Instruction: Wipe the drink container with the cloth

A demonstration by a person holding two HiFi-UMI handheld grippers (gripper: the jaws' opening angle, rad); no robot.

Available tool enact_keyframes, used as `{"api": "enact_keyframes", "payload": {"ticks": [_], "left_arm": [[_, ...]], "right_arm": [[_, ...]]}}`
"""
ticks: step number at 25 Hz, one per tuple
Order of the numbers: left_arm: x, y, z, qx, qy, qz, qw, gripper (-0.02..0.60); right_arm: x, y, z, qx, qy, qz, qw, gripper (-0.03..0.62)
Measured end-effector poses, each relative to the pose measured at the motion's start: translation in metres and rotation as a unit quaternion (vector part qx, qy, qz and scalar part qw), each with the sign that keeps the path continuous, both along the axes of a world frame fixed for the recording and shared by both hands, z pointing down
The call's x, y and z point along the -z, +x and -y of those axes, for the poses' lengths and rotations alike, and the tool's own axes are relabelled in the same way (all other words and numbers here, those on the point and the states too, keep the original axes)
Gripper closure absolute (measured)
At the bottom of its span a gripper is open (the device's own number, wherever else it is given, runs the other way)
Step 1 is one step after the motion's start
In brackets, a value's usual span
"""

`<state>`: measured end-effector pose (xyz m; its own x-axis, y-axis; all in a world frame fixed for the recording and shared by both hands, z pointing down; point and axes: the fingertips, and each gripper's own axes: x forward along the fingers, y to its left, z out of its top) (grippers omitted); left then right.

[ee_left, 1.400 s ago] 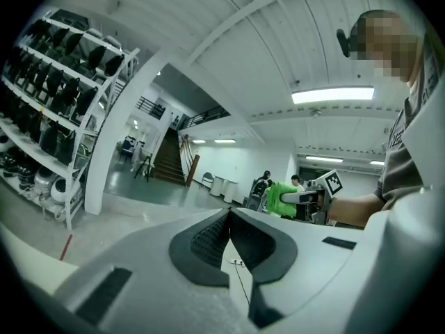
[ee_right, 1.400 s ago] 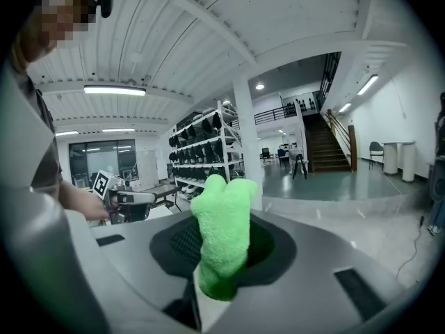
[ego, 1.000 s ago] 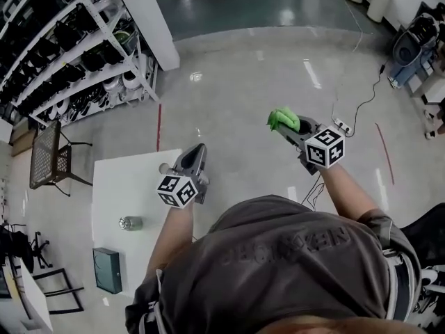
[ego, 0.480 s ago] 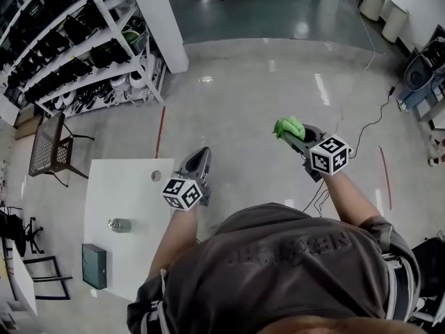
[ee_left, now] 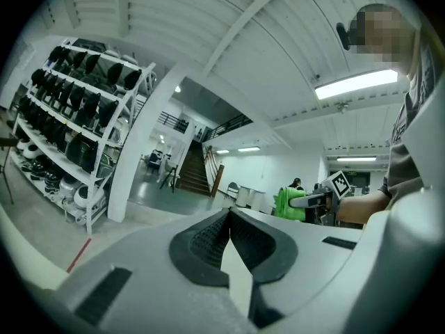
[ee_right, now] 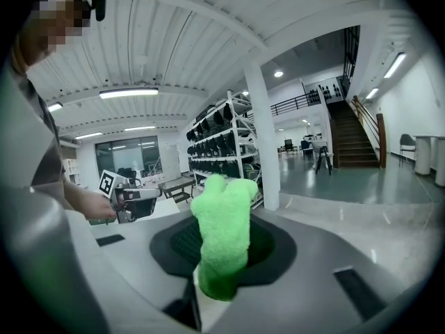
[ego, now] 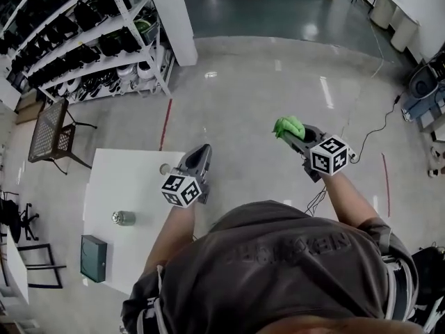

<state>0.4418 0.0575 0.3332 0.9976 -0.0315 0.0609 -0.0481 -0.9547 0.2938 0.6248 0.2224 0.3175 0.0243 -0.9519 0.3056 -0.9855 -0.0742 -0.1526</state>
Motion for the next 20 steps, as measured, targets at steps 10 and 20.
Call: {"api": "enact_keyframes", "payload": {"ticks": [10, 20], "left_arm": [[-0.012, -0.103, 0.037, 0.131, 0.004, 0.005, 0.9914, 0.503], [-0.073, -0.290, 0.091, 0.305, -0.014, 0.044, 0.9513, 0.417]], "right_arm": [[0.014, -0.070, 0.126, 0.168, -0.003, -0.014, 0.986, 0.507], [-0.024, -0.263, 0.286, 0.365, -0.015, -0.014, 0.931, 0.507]]}}
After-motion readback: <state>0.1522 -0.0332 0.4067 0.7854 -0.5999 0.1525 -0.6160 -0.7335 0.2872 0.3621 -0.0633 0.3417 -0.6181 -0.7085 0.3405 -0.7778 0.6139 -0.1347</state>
